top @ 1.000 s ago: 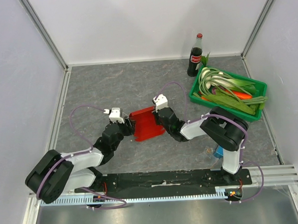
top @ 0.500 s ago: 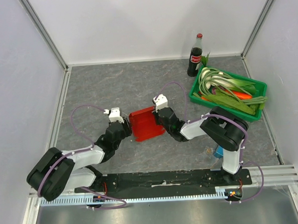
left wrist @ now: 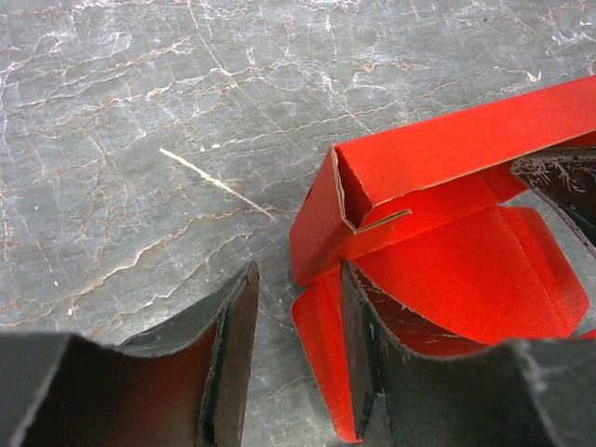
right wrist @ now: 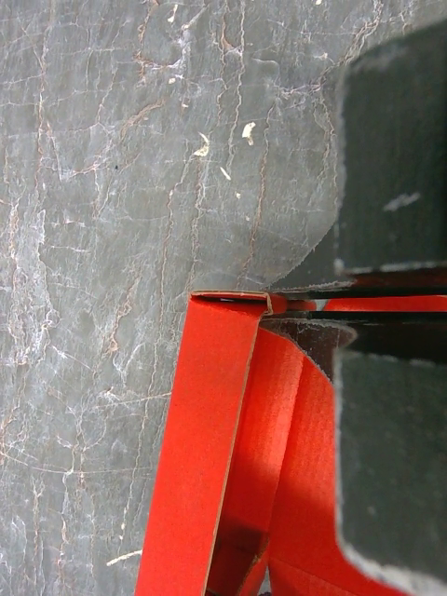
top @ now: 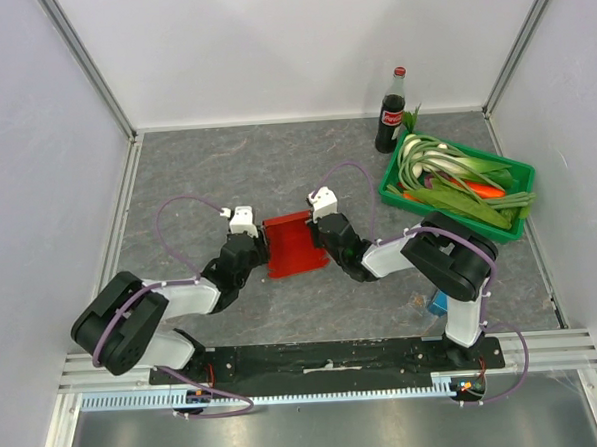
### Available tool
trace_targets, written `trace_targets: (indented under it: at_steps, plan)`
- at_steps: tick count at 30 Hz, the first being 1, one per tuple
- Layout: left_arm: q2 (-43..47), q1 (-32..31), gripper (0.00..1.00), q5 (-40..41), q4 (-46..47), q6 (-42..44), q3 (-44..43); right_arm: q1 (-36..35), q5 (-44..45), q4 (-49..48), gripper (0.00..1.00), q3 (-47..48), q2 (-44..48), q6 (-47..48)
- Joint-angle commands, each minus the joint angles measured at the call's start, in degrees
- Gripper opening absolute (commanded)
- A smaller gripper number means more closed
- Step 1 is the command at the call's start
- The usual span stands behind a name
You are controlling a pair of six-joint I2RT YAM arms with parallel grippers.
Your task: Fold the paper box
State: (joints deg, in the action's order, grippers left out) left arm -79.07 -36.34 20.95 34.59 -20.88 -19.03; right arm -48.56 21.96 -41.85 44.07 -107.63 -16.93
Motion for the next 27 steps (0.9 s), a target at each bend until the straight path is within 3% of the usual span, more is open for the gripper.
trace_targets:
  at_steps: [1,6,9,13,16,18,21,27]
  plan:
    - [-2.2,0.3,0.47,2.9,4.7,4.1,-3.6,-0.1,-1.4,-0.9,0.0,1.1,-0.5,0.8]
    - [-6.4,0.4,0.46,4.5,4.9,3.7,-6.4,0.0,-1.8,-0.5,0.0,1.5,-0.8,1.1]
    - [-8.9,0.3,0.39,6.8,5.8,3.4,-7.2,-0.1,-1.7,-0.3,0.0,1.6,-0.8,1.4]
    - [-11.5,0.1,0.2,9.8,4.8,2.3,-9.1,-0.1,-1.8,0.3,0.0,2.4,-1.2,1.0]
    - [-14.4,-0.3,0.02,15.7,-2.2,-1.0,-13.0,-0.7,-0.9,0.6,0.0,3.1,-1.5,0.9]
    - [-16.3,-0.9,0.02,20.4,-6.5,-5.3,-16.7,-1.9,1.0,0.1,0.0,2.9,-1.5,0.9]
    - [-20.7,-1.3,0.02,28.0,-21.5,-16.4,-23.4,-3.7,3.2,-3.7,0.0,1.5,-0.9,1.5]
    - [-26.8,-3.7,0.02,31.6,-28.1,-25.1,-28.0,-4.3,4.2,-6.5,0.0,0.7,-1.5,1.5]
